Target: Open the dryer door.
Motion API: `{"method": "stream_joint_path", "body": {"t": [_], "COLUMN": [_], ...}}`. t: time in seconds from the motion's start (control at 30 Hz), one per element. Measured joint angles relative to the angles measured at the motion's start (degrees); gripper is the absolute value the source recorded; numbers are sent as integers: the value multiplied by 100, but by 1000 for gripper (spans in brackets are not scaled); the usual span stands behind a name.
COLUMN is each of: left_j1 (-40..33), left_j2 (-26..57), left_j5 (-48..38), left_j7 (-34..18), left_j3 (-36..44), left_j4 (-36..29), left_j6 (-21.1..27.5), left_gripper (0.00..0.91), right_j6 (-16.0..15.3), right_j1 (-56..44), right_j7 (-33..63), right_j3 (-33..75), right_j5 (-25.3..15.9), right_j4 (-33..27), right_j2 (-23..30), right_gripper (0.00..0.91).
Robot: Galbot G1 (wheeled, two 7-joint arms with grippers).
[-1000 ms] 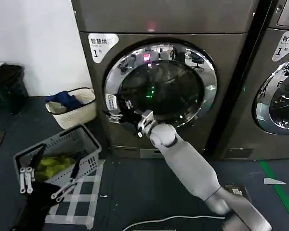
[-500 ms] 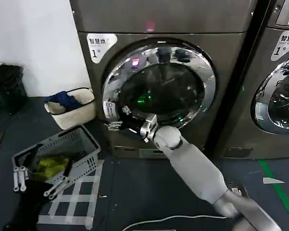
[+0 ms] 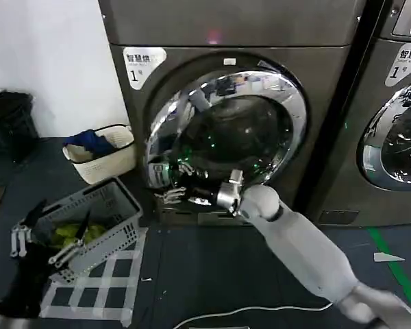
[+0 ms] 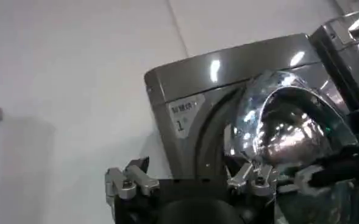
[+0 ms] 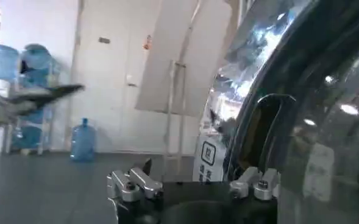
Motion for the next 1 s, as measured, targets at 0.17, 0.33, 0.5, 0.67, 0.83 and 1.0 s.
{"method": "stream_joint_path", "body": {"t": [0.17, 0.33, 0.5, 0.67, 0.83, 1.0], "left_j1": [-488, -991, -1358, -1750, -2146, -2504], "left_j2": [443, 906, 1292, 1563, 1733, 1842], "left_j5": [-115, -113, -121, -196, -270, -275], "left_j7": [-35, 20, 131, 199, 366, 552], "left_j3": [260, 635, 1050, 1407, 1736, 2169], "left_j4": [290, 549, 800, 1029, 1246, 1430], "left_j6": [244, 265, 228, 229, 213, 174], "left_gripper": [907, 907, 907, 907, 907, 907], "right_j6": [32, 150, 267, 327, 361, 489], "right_j1": [-147, -295, -566, -882, -1342, -1966], "right_j7": [-248, -534, -1042, -1548, -1882, -1898], "right_j3": [110, 305, 539, 887, 1407, 2066], "right_j5": [189, 366, 578, 747, 869, 897], "right_j4": [374, 629, 903, 986, 1163, 1482], "right_j2": [-338, -640, -946, -1178, -1414, -1643], "right_gripper": [907, 907, 907, 907, 907, 907]}}
